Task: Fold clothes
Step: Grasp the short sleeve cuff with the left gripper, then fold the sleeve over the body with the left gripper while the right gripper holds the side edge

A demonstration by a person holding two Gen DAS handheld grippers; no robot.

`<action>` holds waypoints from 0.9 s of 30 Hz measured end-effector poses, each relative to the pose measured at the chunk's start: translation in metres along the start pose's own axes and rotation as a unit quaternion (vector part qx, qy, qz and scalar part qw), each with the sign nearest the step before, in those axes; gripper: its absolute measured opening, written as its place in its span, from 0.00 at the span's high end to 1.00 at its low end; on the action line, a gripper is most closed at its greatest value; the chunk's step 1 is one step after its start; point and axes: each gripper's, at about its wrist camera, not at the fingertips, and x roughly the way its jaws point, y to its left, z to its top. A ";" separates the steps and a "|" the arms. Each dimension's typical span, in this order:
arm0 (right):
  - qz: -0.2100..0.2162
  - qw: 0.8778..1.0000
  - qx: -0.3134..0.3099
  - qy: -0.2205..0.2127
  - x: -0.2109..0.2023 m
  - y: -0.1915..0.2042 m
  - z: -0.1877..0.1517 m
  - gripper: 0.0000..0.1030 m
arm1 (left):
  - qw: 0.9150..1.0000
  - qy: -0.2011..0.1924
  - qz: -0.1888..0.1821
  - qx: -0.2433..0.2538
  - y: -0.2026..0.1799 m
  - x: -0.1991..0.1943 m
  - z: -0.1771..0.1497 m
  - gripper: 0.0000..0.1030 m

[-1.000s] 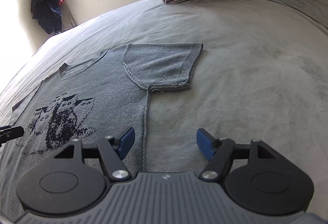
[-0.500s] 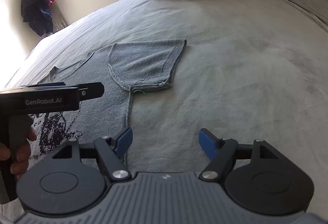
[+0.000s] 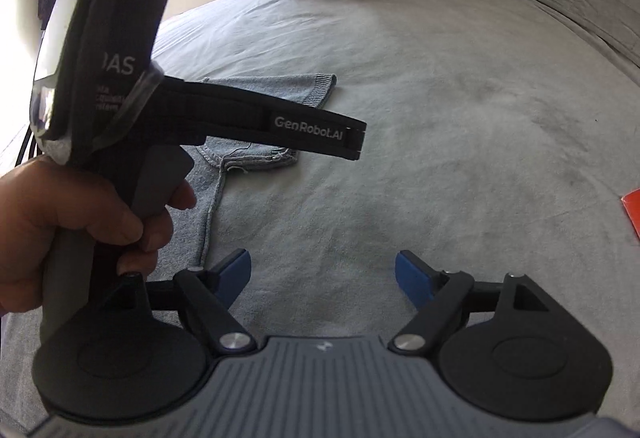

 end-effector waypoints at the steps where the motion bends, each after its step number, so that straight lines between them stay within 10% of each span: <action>1: 0.000 1.000 0.000 0.000 0.000 -0.001 0.000 0.20 | 1.000 0.000 0.005 0.004 -0.002 0.004 0.000 0.08; 16: 0.006 0.999 0.032 -0.002 0.000 -0.004 0.009 0.20 | 0.996 -0.019 0.058 -0.065 0.016 0.030 0.010 0.32; 24: 0.010 0.999 0.045 -0.005 0.003 0.002 0.015 0.20 | 0.996 -0.027 0.064 -0.063 0.033 0.026 0.012 0.88; 27: 0.010 0.999 0.044 -0.004 0.007 0.006 0.018 0.20 | 0.991 -0.042 0.023 -0.126 0.055 0.014 0.009 0.92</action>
